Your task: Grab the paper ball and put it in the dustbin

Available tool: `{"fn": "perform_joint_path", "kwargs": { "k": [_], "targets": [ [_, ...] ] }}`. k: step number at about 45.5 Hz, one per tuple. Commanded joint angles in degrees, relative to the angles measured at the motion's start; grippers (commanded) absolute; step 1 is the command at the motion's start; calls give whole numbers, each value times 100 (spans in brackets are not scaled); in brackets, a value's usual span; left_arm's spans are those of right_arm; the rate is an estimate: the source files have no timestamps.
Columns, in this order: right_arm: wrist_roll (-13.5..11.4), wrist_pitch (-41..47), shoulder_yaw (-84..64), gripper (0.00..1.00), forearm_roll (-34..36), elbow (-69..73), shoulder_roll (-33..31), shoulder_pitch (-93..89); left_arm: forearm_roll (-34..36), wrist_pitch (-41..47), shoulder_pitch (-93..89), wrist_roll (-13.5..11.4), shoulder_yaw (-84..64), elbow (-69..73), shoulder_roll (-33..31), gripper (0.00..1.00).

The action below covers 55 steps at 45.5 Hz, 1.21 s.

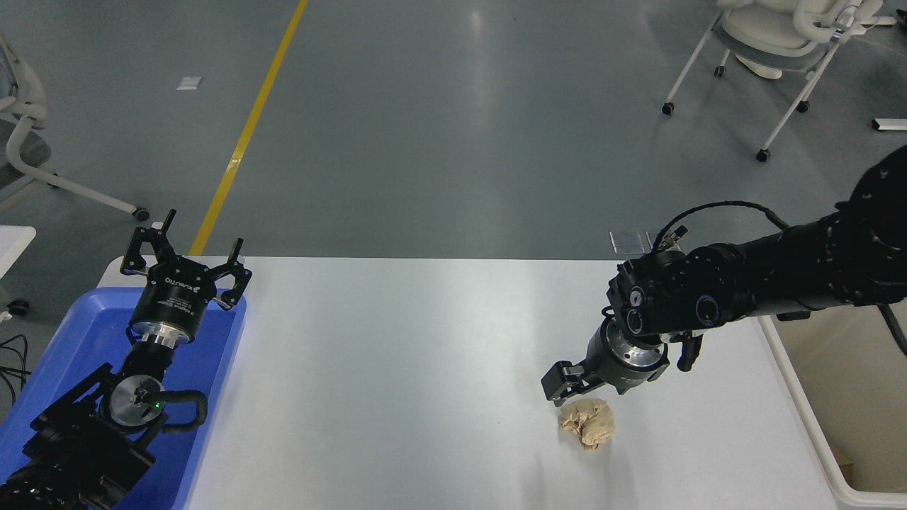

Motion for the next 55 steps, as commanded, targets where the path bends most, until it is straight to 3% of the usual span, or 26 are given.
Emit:
{"fn": "perform_joint_path", "kwargs": {
  "k": [1, 7, 15, 25, 48, 52, 55],
  "targets": [
    [-8, -503, 13, 100, -18, -494, 180, -629, 0, 0, 2, 0, 0, 0, 9, 100],
    [-34, -671, -57, 100, -62, -529, 206, -726, 0, 0, 2, 0, 0, 0, 9, 100],
    [-280, -662, -136, 100, -133, -529, 215, -779, 0, 0, 2, 0, 0, 0, 0, 100],
    [-281, -654, -207, 100, -440, -521, 215, -955, 0, 0, 2, 0, 0, 0, 0, 100],
    [-281, -671, -101, 99, -361, -521, 215, -1051, 0, 0, 2, 0, 0, 0, 0, 100],
    [-281, -680, -101, 96, -352, -521, 215, -1060, 0, 0, 2, 0, 0, 0, 0, 100],
    [-281, -680, -101, 88, -344, -521, 215, -1069, 0, 0, 2, 0, 0, 0, 0, 100]
  ]
}}
